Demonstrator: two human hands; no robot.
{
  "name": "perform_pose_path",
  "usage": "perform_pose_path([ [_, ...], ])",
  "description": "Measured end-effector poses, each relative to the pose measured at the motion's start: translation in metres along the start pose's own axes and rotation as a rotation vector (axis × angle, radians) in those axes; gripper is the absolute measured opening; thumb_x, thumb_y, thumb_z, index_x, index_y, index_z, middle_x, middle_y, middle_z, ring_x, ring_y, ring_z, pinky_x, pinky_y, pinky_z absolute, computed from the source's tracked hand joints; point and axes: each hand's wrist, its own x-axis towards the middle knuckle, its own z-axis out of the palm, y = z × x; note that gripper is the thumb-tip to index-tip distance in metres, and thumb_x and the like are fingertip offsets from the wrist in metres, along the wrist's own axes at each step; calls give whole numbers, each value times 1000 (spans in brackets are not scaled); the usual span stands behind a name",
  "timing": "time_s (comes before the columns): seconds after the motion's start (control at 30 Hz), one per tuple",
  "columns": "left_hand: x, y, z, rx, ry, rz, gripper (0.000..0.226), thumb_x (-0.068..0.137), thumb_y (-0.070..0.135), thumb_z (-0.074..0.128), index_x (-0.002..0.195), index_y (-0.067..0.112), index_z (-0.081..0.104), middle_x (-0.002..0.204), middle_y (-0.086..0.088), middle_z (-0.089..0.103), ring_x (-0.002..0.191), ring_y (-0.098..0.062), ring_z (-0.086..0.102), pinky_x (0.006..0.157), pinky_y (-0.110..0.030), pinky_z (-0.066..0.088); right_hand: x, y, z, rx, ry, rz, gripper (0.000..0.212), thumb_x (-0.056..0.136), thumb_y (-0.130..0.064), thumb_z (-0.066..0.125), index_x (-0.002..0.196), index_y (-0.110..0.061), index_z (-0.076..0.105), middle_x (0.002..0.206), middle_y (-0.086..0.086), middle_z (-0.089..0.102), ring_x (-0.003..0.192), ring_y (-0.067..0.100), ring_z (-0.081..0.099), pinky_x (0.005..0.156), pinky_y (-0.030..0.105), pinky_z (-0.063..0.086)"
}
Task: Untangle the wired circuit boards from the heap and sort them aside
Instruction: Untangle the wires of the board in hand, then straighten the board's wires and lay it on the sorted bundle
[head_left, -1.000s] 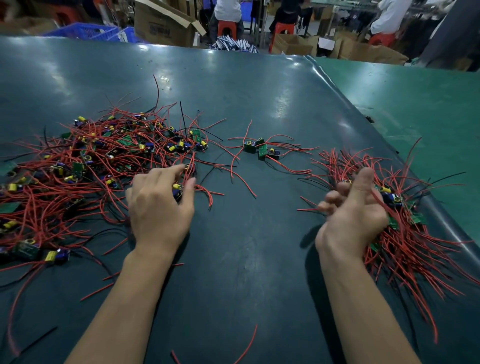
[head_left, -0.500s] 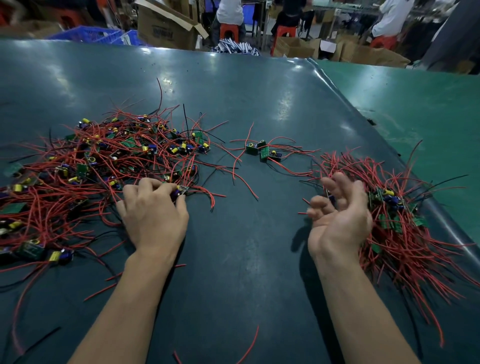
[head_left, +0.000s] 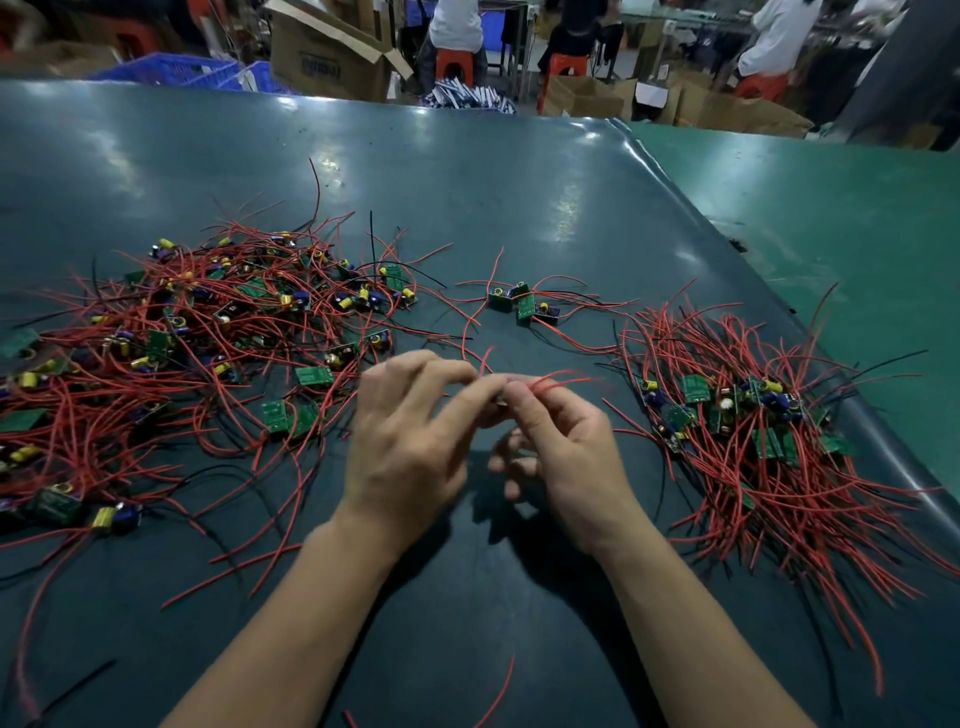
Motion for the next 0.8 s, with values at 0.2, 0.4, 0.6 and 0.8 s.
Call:
perform_pose_path([
  [0.2, 2, 13, 1, -129, 190, 3, 11, 87, 20, 70, 82, 11, 74, 83, -2, 67, 78, -26, 56, 72, -42, 44, 3, -6, -6, 50, 159, -73, 20, 91, -23, 59, 102, -13, 72, 87, 11, 64, 57, 15, 61, 38, 22, 45],
  [0.4, -2, 14, 9, -519, -416, -372, 43, 89, 54, 54, 75, 17, 72, 66, 9, 64, 60, -10, 58, 60, -30, 48, 3, -8, -6, 168, 182, -80, 26, 78, -22, 67, 104, -17, 71, 70, 0, 65, 52, 11, 57, 37, 18, 38],
  [0.6, -1, 13, 9, -794, -240, -641, 11, 83, 41, 67, 90, 32, 68, 73, 15, 72, 53, -18, 61, 53, -31, 51, 1, 1, -2, -110, 227, -215, 9, 86, -6, 69, 81, -10, 63, 68, 2, 70, 54, 11, 63, 45, 17, 44],
  [0.8, 3, 10, 9, -857, -124, -792, 6, 83, 20, 76, 88, 22, 73, 79, -4, 75, 71, -32, 69, 67, -43, 55, 1, 8, 0, -259, 222, -222, 9, 95, -12, 62, 88, -15, 67, 82, 2, 73, 59, 21, 68, 49, 20, 48],
])
